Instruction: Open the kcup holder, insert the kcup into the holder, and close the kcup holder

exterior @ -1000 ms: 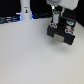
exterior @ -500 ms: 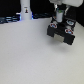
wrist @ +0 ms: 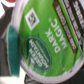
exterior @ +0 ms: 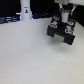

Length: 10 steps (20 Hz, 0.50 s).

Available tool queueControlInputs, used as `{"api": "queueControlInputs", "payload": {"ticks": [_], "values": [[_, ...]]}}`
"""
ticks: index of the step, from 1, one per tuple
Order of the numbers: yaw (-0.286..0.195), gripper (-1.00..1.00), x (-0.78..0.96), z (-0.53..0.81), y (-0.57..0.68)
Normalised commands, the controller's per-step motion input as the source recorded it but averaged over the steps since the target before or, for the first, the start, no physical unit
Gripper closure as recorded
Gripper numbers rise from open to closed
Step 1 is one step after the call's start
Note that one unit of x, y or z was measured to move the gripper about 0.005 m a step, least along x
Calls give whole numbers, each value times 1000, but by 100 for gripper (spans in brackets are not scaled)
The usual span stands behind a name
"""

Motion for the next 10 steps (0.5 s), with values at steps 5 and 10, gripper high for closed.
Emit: {"api": "queueControlInputs", "payload": {"ticks": [5, 10], "values": [[14, 100, 9, -179, 35], [10, 100, 7, -147, 34]]}}
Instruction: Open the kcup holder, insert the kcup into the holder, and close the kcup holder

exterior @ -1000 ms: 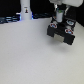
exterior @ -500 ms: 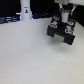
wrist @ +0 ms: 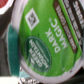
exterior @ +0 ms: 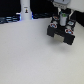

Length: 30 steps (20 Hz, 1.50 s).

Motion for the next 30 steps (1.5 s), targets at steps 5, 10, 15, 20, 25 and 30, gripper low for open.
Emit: {"api": "queueControlInputs", "payload": {"ticks": [5, 10, 15, 20, 25, 30], "values": [[2, 100, -85, 101, 148], [0, 100, -297, 281, 151], [1, 100, -102, -67, 11], [-6, 100, 40, -186, -12], [1, 100, 57, -196, 23], [-5, 100, 123, 29, 59]]}}
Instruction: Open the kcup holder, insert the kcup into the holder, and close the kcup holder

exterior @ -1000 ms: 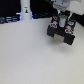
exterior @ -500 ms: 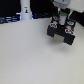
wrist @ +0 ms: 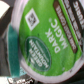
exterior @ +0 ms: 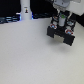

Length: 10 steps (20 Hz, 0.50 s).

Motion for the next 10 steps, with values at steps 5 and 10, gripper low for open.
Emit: {"api": "queueControlInputs", "payload": {"ticks": [5, 10], "values": [[-28, 100, 319, 481, 129], [-21, 100, 172, -9, 50]]}}
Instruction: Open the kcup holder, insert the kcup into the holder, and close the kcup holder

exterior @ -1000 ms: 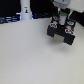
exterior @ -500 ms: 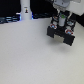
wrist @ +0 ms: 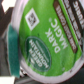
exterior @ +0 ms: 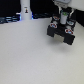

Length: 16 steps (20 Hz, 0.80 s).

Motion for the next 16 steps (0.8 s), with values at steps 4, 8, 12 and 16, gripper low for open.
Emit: {"api": "queueControlInputs", "payload": {"ticks": [4, 8, 12, 16], "values": [[3, 100, 21, -185, 25], [3, 100, 28, -188, 9], [-11, 100, 27, -208, -4], [5, 100, 7, -198, 24]]}}
